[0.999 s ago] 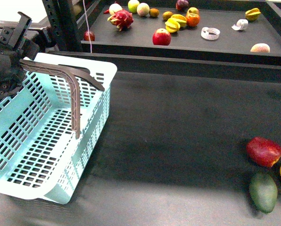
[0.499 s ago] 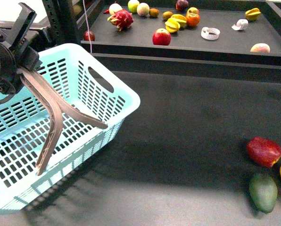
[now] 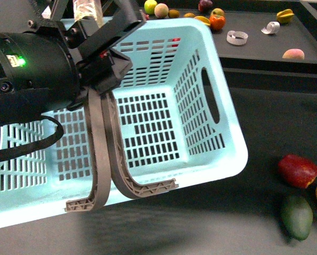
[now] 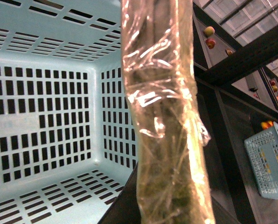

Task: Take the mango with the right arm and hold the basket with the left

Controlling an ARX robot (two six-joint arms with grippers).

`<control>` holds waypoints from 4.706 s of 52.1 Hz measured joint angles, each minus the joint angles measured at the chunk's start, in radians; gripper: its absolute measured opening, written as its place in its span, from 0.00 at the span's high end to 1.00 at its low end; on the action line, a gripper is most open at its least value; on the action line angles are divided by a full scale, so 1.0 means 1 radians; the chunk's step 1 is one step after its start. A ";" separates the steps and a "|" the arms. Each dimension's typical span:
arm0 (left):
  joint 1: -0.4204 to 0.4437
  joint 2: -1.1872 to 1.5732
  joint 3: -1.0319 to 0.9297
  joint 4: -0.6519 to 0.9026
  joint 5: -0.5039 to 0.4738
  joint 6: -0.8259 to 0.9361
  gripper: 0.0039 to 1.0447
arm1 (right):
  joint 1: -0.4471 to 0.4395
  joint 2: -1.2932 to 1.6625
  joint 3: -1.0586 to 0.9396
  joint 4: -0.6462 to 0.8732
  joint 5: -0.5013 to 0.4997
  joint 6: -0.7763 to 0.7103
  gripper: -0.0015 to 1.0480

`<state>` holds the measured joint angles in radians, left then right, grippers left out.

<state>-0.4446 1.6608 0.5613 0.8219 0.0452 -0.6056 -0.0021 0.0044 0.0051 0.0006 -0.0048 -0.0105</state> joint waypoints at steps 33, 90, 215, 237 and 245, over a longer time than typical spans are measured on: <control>-0.141 0.011 0.010 0.124 -0.020 0.082 0.95 | 0.000 0.000 0.000 0.000 0.000 0.000 0.08; -0.152 0.009 0.010 0.116 -0.046 0.114 0.95 | -0.041 0.150 0.010 0.050 -0.023 -0.008 0.08; -0.152 0.009 0.010 0.116 -0.045 0.116 0.95 | -0.516 2.675 0.944 0.673 -0.186 -0.236 0.46; -0.152 0.009 0.010 0.116 -0.045 0.116 0.95 | -0.457 2.205 0.716 0.613 -0.456 -0.063 0.47; -0.152 0.009 0.010 0.116 -0.045 0.116 0.95 | -0.383 1.971 0.663 0.559 -0.546 0.020 0.47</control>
<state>-0.5968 1.6695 0.5709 0.9375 -0.0002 -0.4900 -0.3855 1.9759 0.6685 0.5594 -0.5510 0.0093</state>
